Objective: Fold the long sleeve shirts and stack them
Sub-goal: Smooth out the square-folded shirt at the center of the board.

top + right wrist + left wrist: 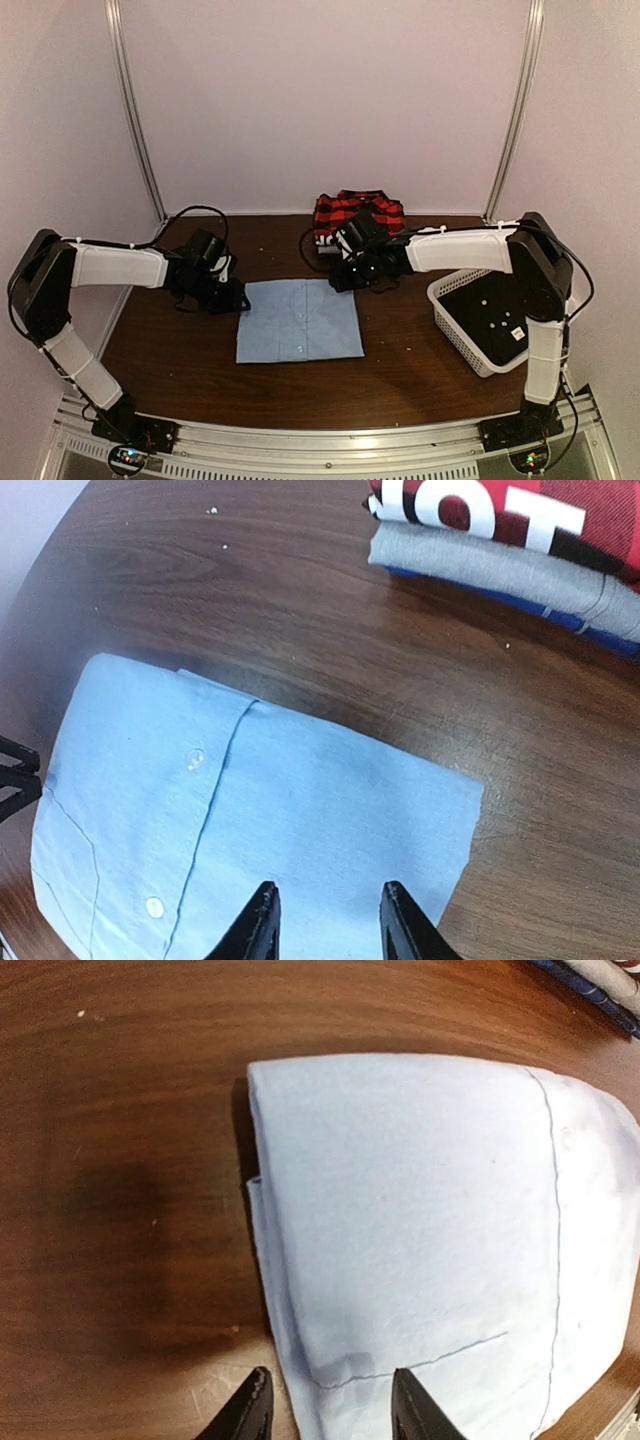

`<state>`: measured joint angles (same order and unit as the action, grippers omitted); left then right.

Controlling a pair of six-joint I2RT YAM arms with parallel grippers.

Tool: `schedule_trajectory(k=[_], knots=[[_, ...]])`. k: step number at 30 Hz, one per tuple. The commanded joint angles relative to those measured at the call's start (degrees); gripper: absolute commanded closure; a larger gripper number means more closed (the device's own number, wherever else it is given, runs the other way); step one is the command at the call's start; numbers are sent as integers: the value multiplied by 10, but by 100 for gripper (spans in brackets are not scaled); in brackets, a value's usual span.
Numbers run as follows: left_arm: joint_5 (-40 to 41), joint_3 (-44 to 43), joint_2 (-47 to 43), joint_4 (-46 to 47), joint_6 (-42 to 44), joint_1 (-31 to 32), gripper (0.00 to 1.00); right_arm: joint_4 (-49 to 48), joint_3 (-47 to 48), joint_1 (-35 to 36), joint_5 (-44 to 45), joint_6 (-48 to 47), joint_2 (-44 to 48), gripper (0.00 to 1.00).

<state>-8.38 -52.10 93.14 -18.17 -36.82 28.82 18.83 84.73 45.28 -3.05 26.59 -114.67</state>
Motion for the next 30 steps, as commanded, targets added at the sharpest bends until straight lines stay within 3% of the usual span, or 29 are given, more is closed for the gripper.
schedule_trajectory(k=[1, 11, 21, 30], knots=[[2, 29, -39, 36, -22, -3, 57, -13, -20, -2, -16, 10, -31, 66], [-10, 58, -31, 49, -11, -3, 56, -13, -59, -6, 2, 15, -41, 66], [-28, 91, -4, 80, -15, -3, 54, -1, -71, -5, 21, 26, 18, 64], [-30, 89, 13, 79, -23, 4, 57, -22, -149, -5, 18, 42, 101, 62]])
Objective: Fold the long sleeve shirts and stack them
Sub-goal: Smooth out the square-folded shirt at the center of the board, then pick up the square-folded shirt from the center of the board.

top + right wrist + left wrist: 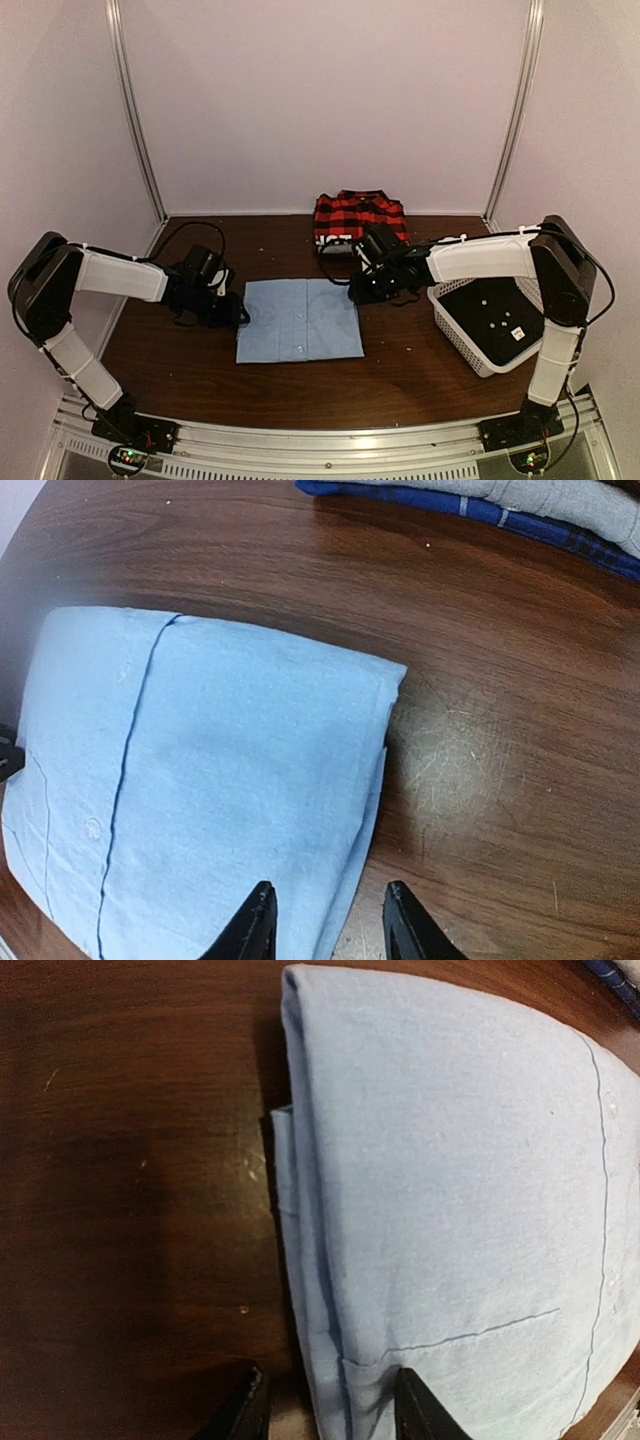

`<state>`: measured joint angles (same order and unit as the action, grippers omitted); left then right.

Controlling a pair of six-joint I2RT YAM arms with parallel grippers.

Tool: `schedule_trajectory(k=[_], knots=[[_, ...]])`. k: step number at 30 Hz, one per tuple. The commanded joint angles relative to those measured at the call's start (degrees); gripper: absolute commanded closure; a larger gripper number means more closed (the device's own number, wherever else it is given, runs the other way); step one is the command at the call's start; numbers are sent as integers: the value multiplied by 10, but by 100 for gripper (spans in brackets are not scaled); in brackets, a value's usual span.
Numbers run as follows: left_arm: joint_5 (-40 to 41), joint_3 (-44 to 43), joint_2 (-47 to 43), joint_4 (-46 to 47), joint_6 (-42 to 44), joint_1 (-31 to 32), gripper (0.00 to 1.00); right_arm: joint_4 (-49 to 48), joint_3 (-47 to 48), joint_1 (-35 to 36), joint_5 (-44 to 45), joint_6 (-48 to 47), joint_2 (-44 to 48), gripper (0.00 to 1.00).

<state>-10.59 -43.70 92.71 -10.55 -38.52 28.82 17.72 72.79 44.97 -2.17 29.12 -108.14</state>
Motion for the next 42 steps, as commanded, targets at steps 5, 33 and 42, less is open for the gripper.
schedule_trajectory(k=[5, 33, 42], knots=[[-22, 9, 28, 3, -20, 7, 61, -20, -58, -2, 2, 26, 58, 62], [-77, -8, 32, -20, -49, 16, 100, -23, -82, -2, -3, 26, 75, 61], [-40, -18, -20, -105, 10, 0, 100, -27, -96, 0, 5, 37, 96, 61]])
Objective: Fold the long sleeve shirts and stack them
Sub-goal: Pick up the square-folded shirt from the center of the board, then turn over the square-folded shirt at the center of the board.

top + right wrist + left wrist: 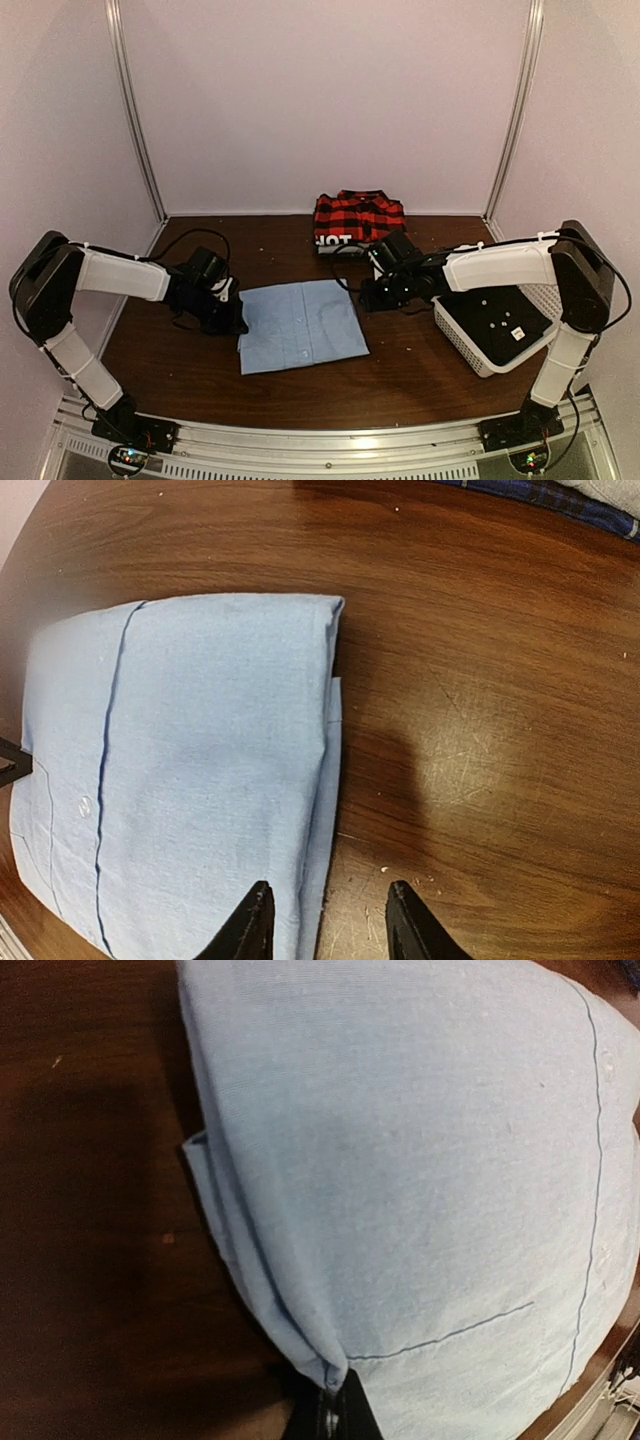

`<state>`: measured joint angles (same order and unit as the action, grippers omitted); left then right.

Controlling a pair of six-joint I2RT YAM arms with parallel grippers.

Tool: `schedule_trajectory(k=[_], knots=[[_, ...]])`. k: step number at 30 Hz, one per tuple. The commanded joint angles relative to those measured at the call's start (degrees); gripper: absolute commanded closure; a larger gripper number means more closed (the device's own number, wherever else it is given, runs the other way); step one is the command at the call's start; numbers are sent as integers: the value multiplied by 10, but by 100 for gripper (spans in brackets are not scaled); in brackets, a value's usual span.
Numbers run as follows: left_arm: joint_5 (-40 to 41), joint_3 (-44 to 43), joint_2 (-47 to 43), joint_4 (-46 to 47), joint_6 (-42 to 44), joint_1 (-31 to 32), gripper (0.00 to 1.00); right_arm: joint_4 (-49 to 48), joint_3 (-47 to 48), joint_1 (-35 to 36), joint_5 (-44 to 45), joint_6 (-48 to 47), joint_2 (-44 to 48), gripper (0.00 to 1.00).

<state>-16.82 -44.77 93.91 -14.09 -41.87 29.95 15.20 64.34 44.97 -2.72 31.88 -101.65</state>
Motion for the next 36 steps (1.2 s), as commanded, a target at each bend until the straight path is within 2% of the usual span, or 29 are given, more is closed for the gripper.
schedule_trajectory(k=[1, 10, 19, 27, 36], knots=[[24, -8, -40, -79, 52, -16, 100, -2, -11, 1, 10, 11, 31, 61], [20, -34, -91, -160, 135, -72, 100, -2, 16, 36, 14, 14, 22, 60], [17, -70, -97, -200, 165, -83, 100, 31, 85, 75, 43, 11, -45, 61], [2, -100, -101, -223, 182, -87, 100, 44, 122, 98, 28, 0, -112, 80], [5, -138, -120, -260, 193, -93, 100, 66, 153, 107, 36, 3, -171, 86]])
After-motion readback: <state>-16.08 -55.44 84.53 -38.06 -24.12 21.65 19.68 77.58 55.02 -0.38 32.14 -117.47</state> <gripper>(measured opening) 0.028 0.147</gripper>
